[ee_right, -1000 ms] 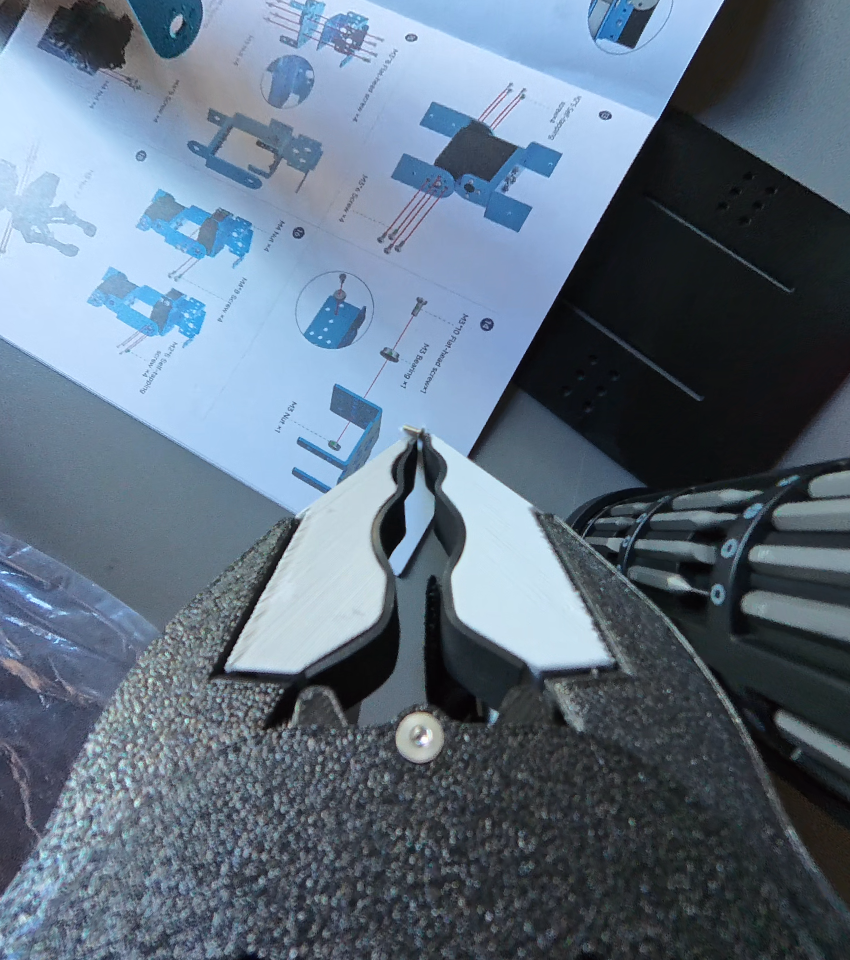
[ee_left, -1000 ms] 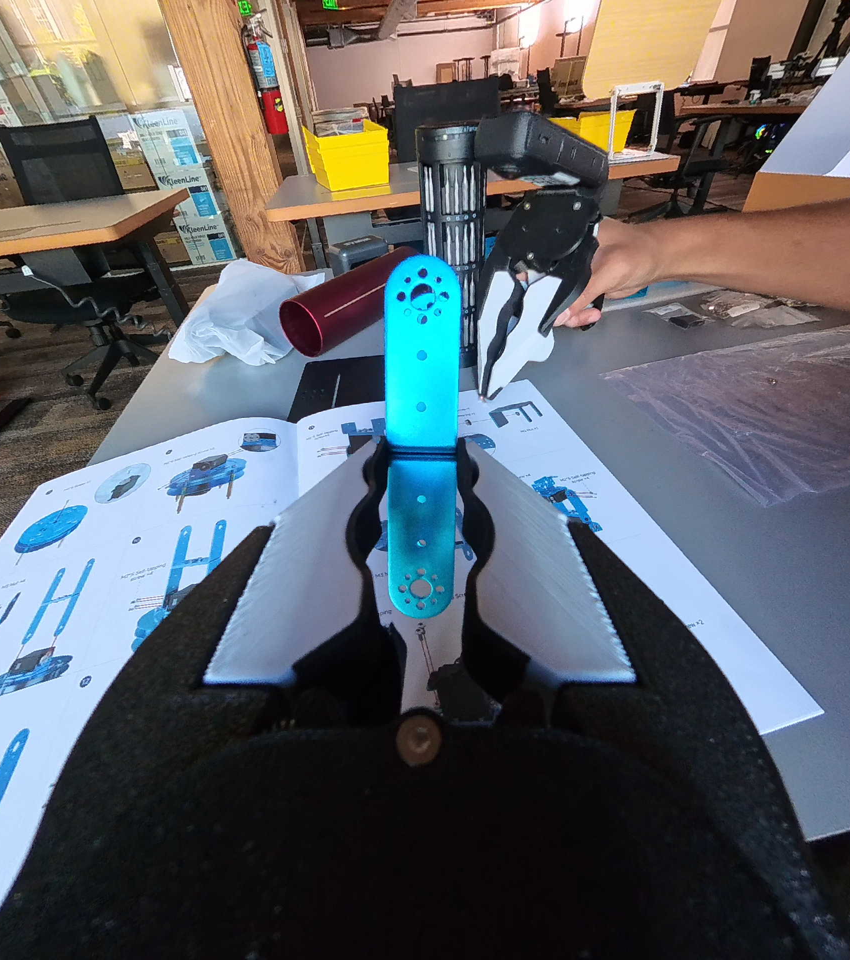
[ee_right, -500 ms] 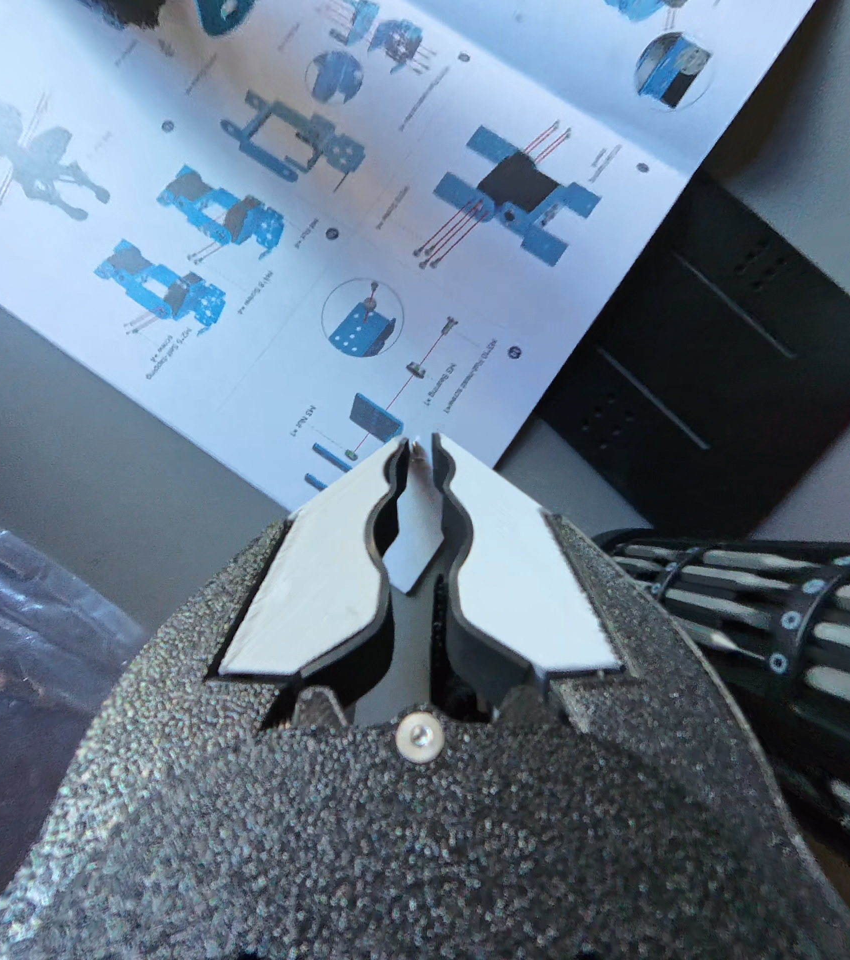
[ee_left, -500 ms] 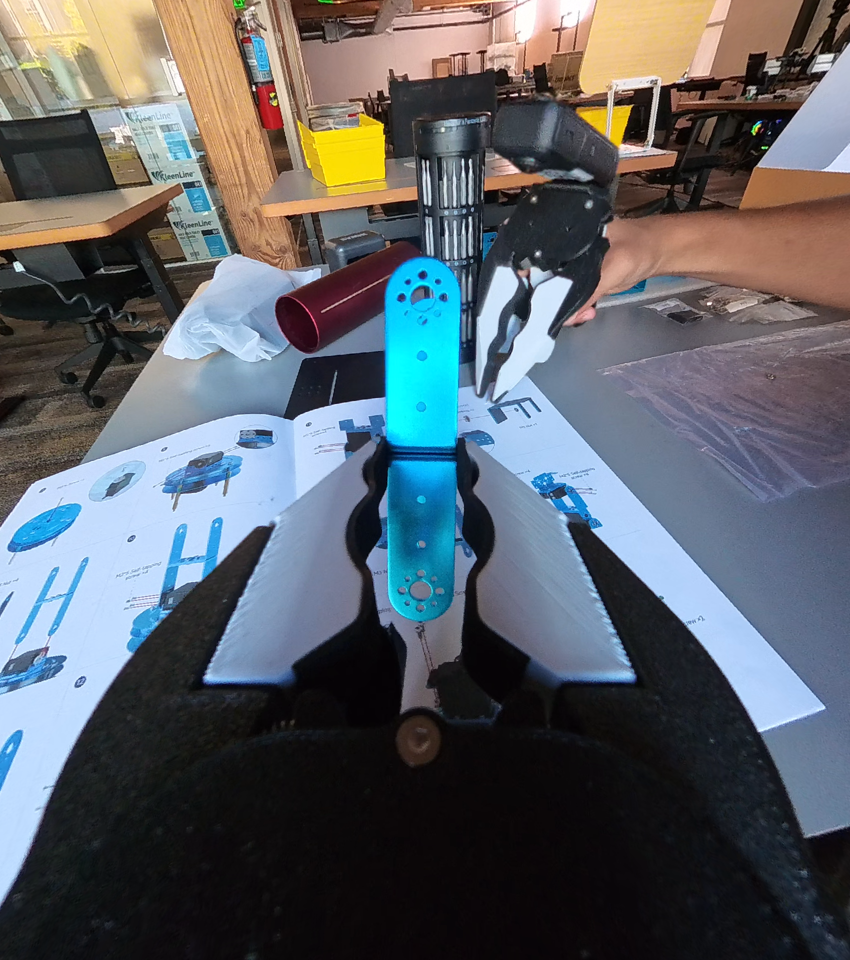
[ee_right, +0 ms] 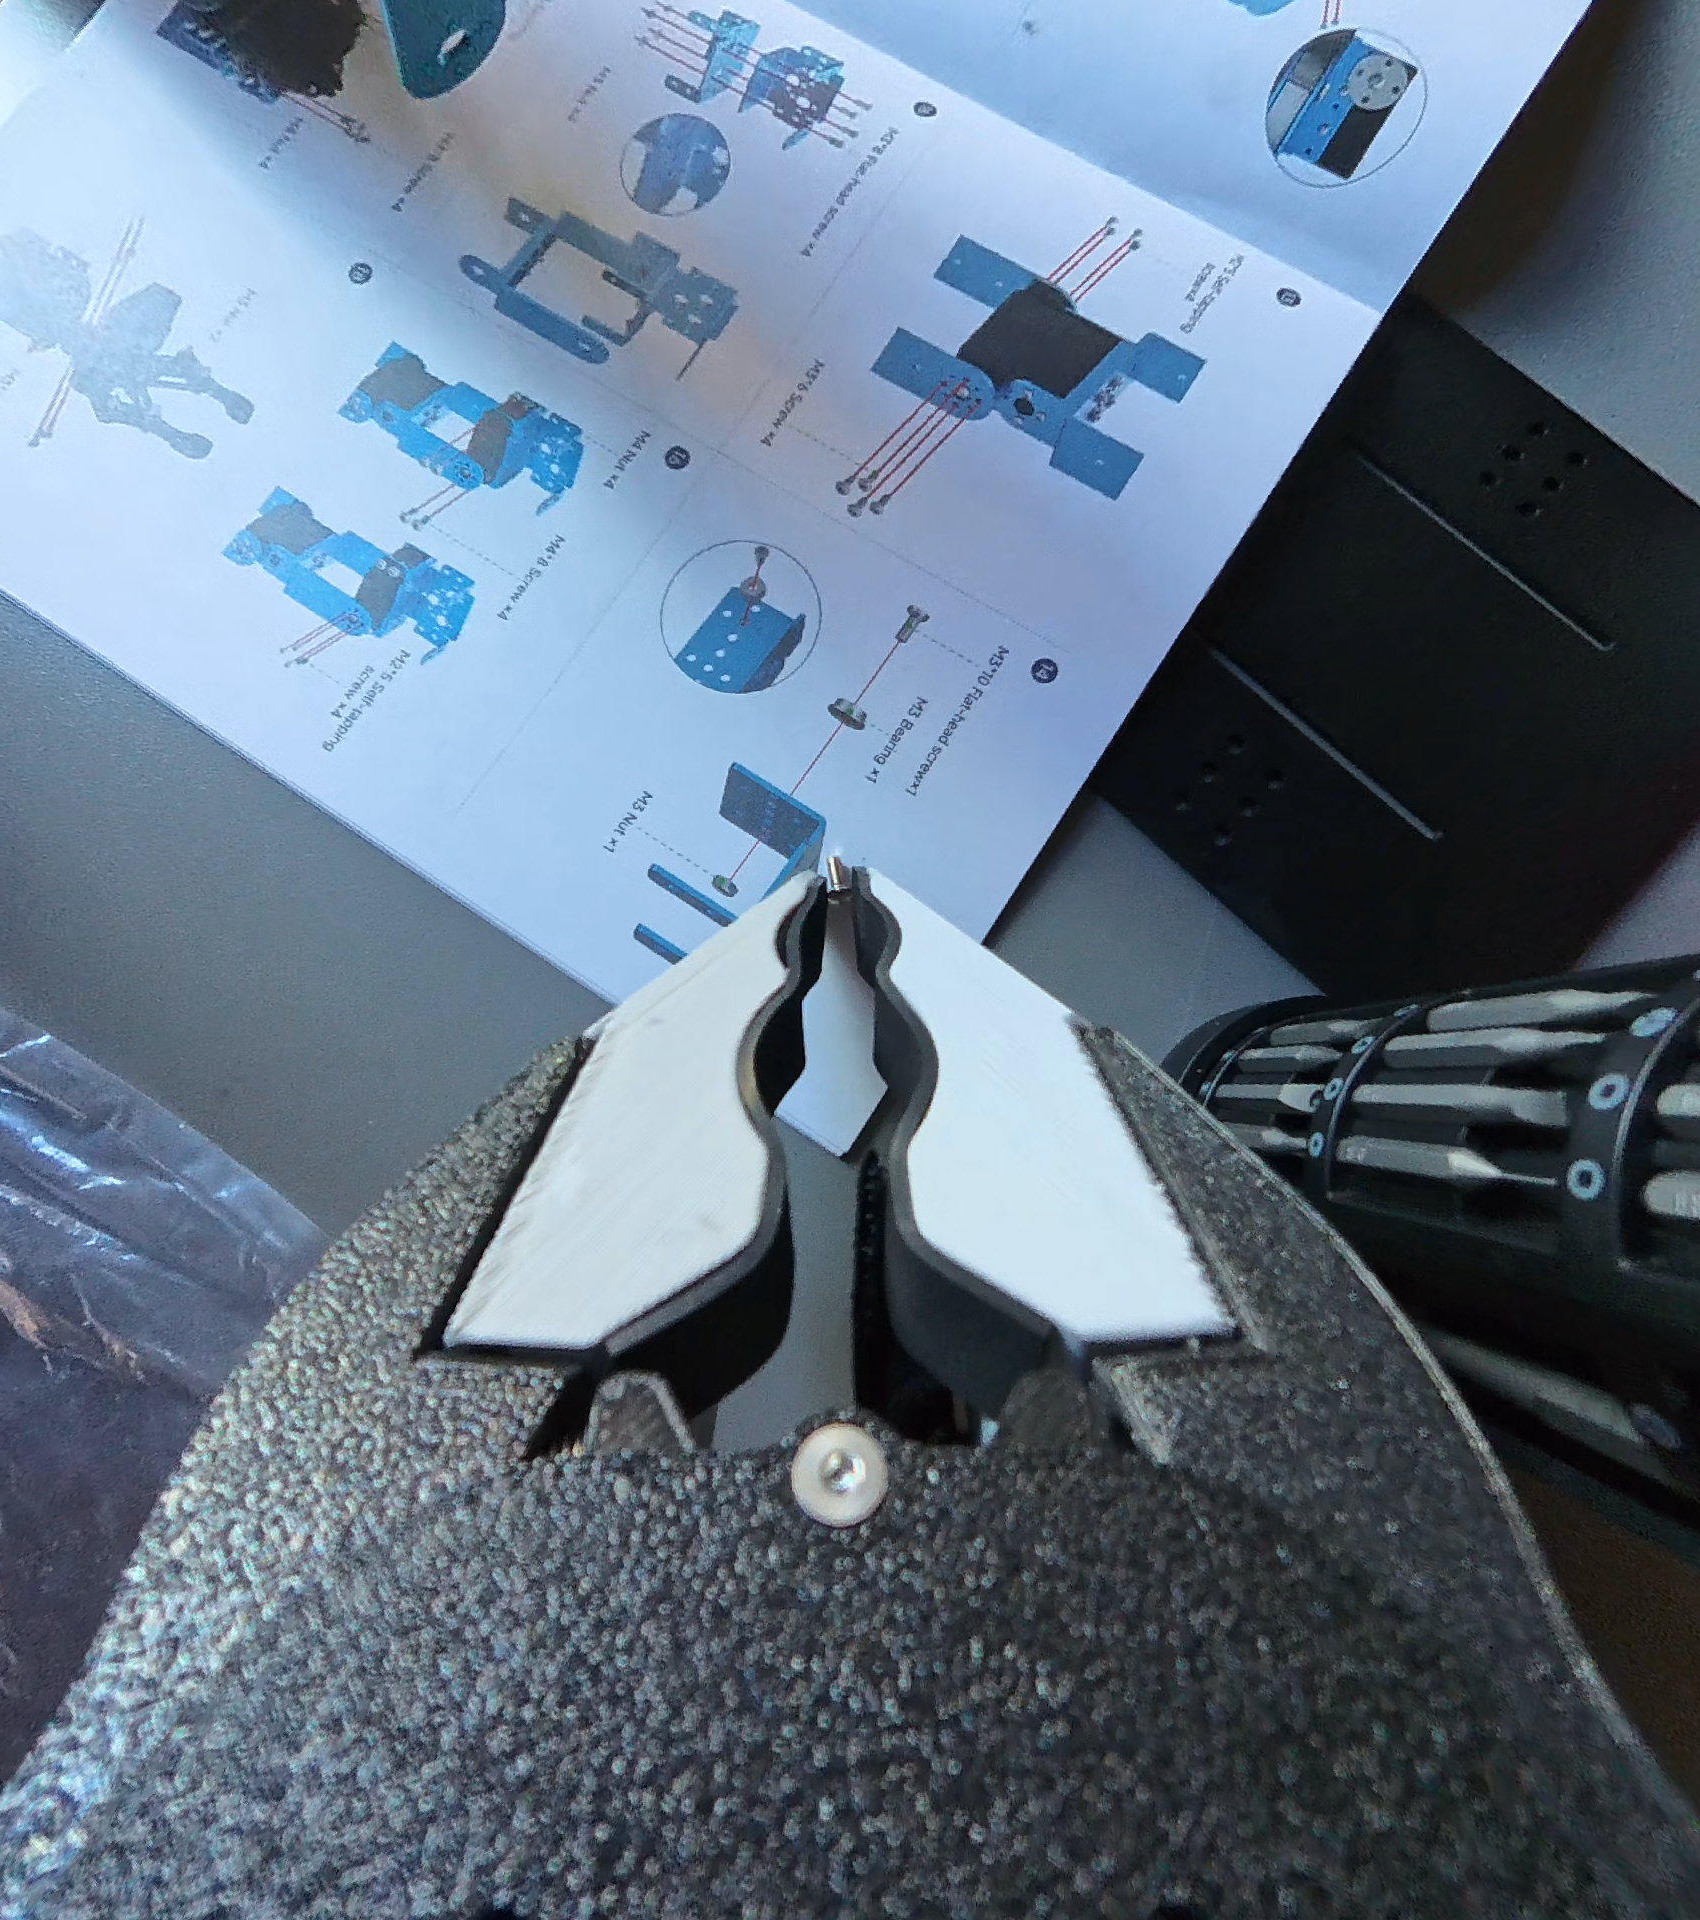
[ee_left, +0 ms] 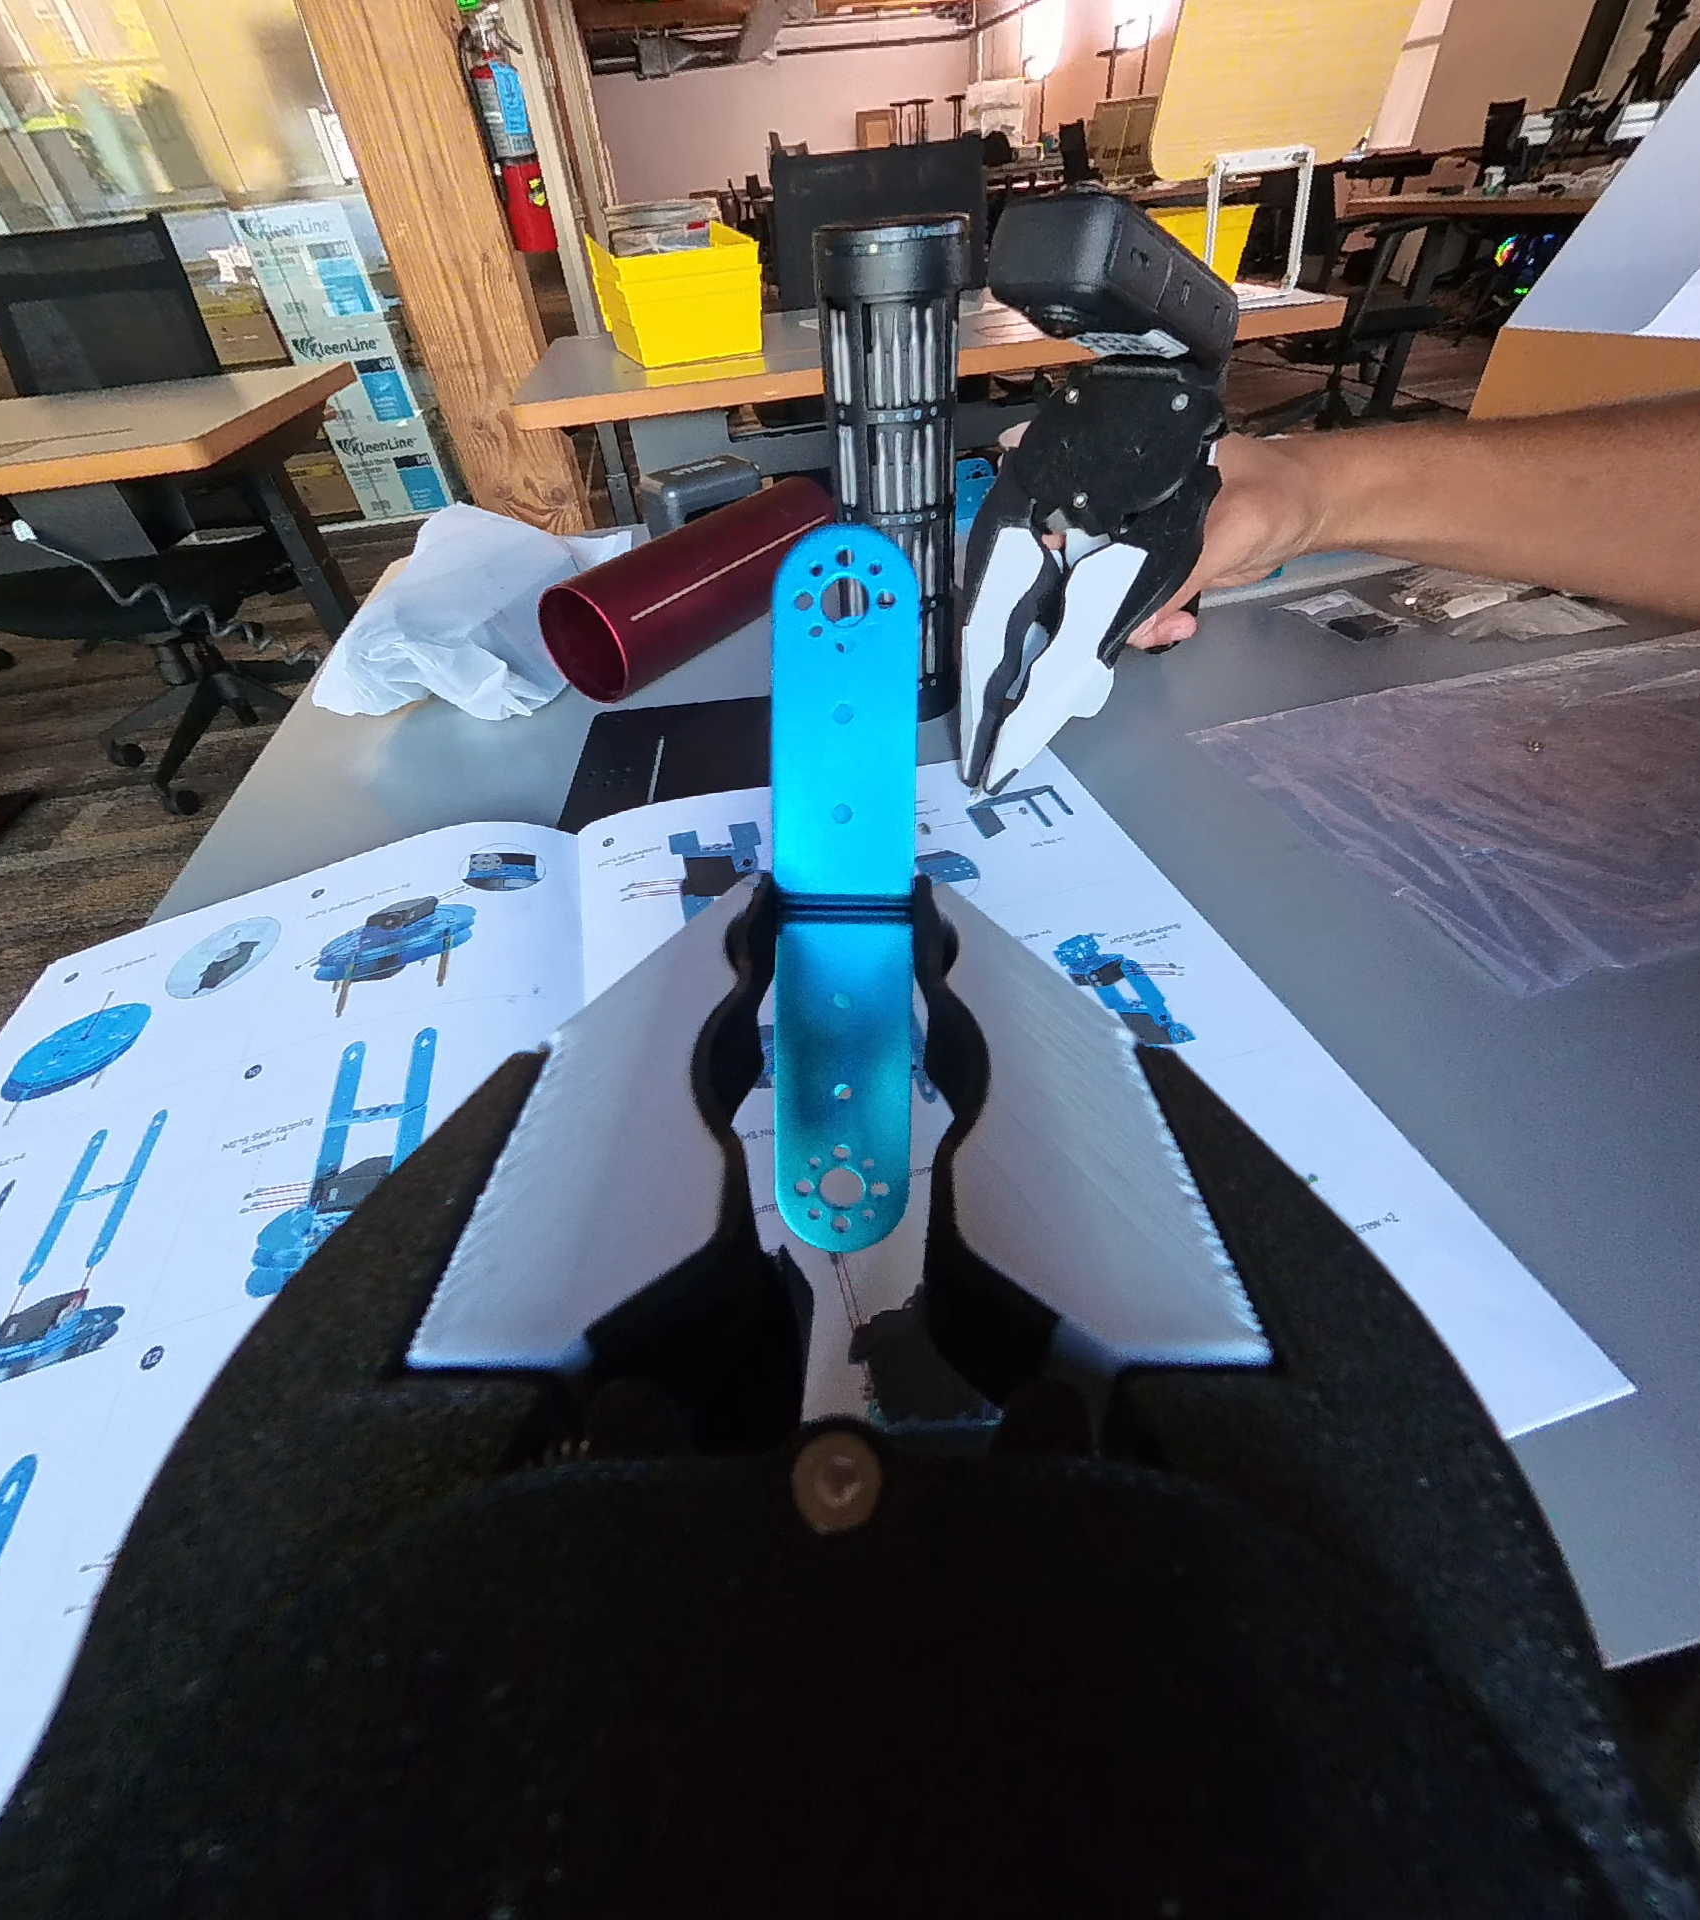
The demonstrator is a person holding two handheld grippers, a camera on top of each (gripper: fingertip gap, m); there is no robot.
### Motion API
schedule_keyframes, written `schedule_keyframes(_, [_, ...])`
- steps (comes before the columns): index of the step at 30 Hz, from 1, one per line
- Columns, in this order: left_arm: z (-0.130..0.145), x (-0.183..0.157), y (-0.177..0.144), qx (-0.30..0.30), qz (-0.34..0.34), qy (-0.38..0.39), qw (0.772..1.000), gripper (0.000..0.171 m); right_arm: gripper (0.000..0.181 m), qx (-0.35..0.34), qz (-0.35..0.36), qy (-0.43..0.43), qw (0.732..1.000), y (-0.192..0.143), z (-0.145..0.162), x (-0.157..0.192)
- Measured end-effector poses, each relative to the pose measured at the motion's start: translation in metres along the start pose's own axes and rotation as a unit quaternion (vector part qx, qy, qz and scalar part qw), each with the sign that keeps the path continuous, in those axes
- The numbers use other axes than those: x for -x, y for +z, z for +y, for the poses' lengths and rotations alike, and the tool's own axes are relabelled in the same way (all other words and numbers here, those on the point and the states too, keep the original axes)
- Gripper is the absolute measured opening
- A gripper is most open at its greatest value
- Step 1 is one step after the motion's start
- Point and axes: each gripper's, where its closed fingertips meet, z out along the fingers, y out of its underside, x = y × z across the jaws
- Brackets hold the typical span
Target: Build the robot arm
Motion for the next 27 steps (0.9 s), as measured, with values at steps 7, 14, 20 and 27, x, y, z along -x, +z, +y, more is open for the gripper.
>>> schedule_keyframes(7, [-0.005, 0.003, 0.000, -0.016, 0.001, -0.011, 1.000, 0.025, 0.004, 0.003, 0.018, 0.001, 1.000, -0.003, 0.000, 0.001])
schedule_keyframes(14, [-0.009, -0.006, 0.026, -0.002, 0.033, 0.005, 0.999, 0.025, 0.003, 0.018, 0.113, -0.078, 0.990, -0.029, -0.012, 0.009])
schedule_keyframes(20, [-0.025, -0.043, 0.090, 0.089, 0.203, -0.050, 0.974, 0.024, 0.001, 0.044, 0.237, -0.188, 0.952, -0.090, -0.040, 0.049])
schedule_keyframes(27, [-0.025, -0.116, 0.146, 0.147, 0.312, -0.120, 0.931, 0.024, 0.000, 0.020, 0.328, -0.171, 0.929, -0.138, -0.022, 0.087])
